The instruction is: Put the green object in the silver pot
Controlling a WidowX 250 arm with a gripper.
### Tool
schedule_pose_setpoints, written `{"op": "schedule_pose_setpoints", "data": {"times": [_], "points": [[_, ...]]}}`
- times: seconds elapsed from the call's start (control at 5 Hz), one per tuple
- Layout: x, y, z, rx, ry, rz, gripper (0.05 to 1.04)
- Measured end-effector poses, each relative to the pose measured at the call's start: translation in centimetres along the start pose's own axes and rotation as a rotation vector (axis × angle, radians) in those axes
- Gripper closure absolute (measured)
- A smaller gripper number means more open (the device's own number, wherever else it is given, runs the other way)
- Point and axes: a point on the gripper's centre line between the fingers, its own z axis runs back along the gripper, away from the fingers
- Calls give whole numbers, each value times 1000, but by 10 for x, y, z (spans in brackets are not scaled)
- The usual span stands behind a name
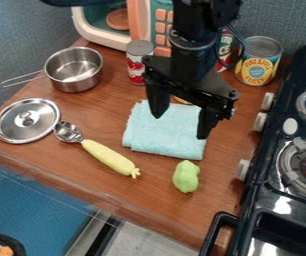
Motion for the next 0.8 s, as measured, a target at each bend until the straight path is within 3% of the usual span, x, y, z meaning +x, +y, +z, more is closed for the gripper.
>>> {"op": "schedule_pose_setpoints", "data": {"times": [0.2, 0.6, 0.8], "points": [[8, -1, -11, 8, -21, -33, 83], [2, -23, -51, 10, 54, -99, 83], [-5, -32, -60, -5, 93, -124, 83]]}}
